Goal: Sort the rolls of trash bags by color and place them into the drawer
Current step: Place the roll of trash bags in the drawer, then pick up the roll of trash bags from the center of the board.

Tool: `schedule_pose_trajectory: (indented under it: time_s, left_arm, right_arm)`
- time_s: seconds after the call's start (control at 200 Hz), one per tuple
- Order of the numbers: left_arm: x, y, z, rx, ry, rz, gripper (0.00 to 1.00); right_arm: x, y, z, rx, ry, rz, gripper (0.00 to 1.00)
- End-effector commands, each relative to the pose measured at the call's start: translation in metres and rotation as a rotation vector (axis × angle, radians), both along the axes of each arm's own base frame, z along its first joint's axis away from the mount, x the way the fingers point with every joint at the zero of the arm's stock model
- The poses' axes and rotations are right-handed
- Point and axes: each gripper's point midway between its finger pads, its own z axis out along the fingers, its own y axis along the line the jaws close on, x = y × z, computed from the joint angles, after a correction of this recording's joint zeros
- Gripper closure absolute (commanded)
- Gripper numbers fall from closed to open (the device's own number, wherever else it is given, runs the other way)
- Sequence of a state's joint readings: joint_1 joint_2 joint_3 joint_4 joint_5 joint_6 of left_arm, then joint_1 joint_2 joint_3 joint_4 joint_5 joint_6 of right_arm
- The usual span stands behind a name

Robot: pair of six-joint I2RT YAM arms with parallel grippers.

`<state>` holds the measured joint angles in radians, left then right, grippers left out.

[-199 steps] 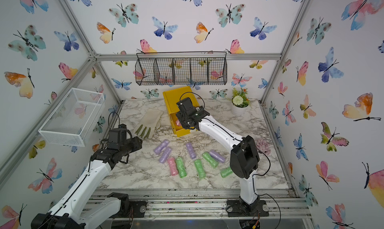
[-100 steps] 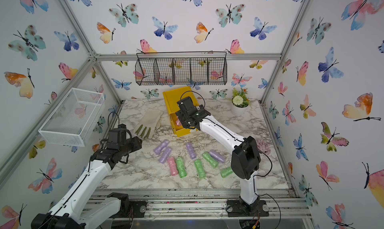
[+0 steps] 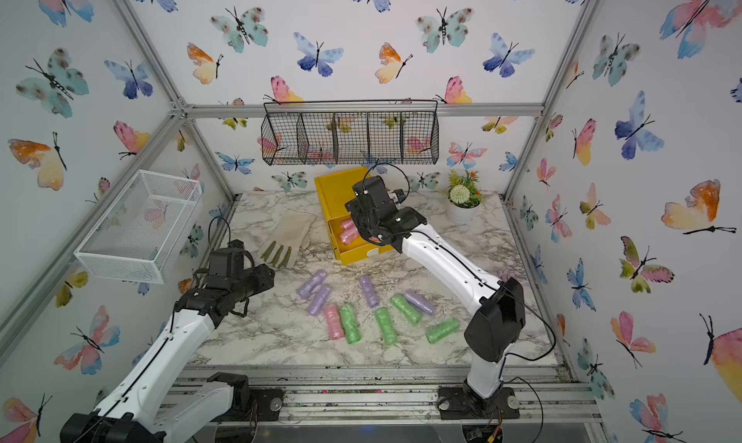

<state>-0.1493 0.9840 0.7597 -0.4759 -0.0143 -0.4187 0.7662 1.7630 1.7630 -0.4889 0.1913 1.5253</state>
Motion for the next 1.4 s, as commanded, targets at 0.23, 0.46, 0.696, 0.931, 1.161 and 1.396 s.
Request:
schedule_pose_trajectory:
  time_s: [0.23,0.46,0.696,0.931,1.161,1.396]
  left_arm:
    - [0.001,-0.004,0.01,-0.014,-0.025,-0.036,0.49]
    - [0.0,-0.016,0.006,-0.039,-0.008,-0.104,0.5]
    - [-0.007,-0.033,-0.006,-0.09,0.031,-0.155,0.52]
    - [-0.038,-0.083,-0.031,-0.085,0.143,-0.229,0.54]
    - [-0.081,-0.123,-0.062,-0.129,0.27,-0.203,0.54]
    - [-0.109,-0.137,-0.094,-0.141,0.376,-0.153,0.52]
  right_arm:
    - [-0.01,-0.048,0.025,-0.053,-0.32,0.095,0.43]
    - [-0.028,-0.108,0.011,-0.191,-0.332,0.134,0.4]
    - [-0.062,-0.175,-0.016,-0.357,-0.279,0.089,0.37]
    - [-0.08,-0.218,-0.042,-0.482,-0.23,0.042,0.34]
    - [-0.083,-0.233,-0.07,-0.519,-0.165,0.044,0.33]
    - [-0.087,-0.245,-0.087,-0.54,-0.135,0.033,0.32]
